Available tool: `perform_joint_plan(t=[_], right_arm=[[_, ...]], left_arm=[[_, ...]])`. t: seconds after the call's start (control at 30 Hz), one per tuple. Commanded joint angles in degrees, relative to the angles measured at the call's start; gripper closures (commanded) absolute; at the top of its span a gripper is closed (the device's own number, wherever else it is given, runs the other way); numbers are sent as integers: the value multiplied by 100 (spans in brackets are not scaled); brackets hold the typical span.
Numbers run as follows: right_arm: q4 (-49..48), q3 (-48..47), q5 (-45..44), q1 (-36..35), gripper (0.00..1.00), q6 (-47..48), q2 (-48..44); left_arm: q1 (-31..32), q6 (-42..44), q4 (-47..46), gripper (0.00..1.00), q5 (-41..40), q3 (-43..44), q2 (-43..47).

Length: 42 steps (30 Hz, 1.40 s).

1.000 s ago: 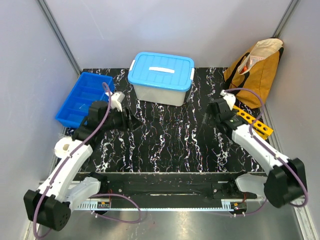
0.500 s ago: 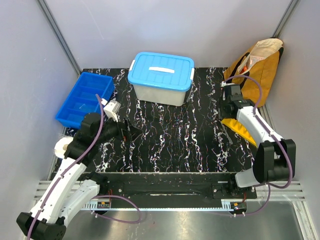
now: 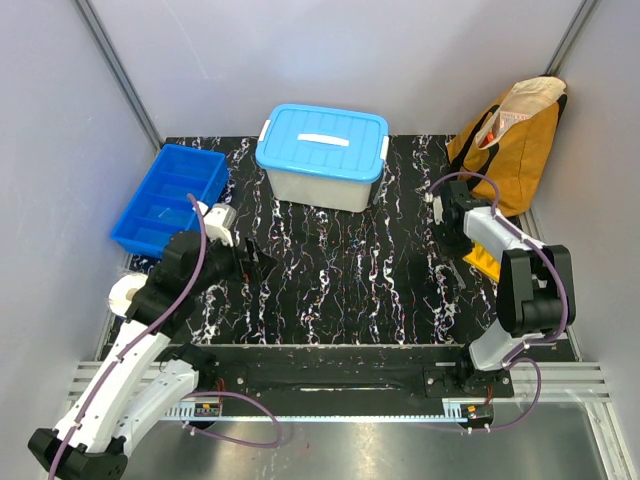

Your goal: Organize the chemistry lab equipment

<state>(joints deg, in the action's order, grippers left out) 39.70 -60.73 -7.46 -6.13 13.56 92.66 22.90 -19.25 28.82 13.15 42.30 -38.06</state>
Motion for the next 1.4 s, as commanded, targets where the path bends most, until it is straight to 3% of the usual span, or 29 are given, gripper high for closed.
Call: perform_joint_plan(t=[0.0, 0.53, 0.8, 1.07, 1.2, 1.37], right_arm=[[134, 0, 44, 129, 63, 269, 164], [-59, 105, 17, 218, 67, 331, 445], [-85, 114, -124, 226, 68, 375, 595], [46, 26, 104, 261, 69, 375, 797], [116, -18, 227, 262, 76, 358, 850], [371, -342, 1052, 244, 90, 296, 946]], left_arm=[[13, 53, 54, 1, -593, 217, 185], [13, 35, 124, 1, -945, 234, 194], [13, -167, 414, 1, -1876, 305, 308], [22, -159, 423, 1, -1930, 313, 414], [22, -150, 388, 4, -1904, 296, 388], [22, -132, 362, 10, -1816, 279, 396]])
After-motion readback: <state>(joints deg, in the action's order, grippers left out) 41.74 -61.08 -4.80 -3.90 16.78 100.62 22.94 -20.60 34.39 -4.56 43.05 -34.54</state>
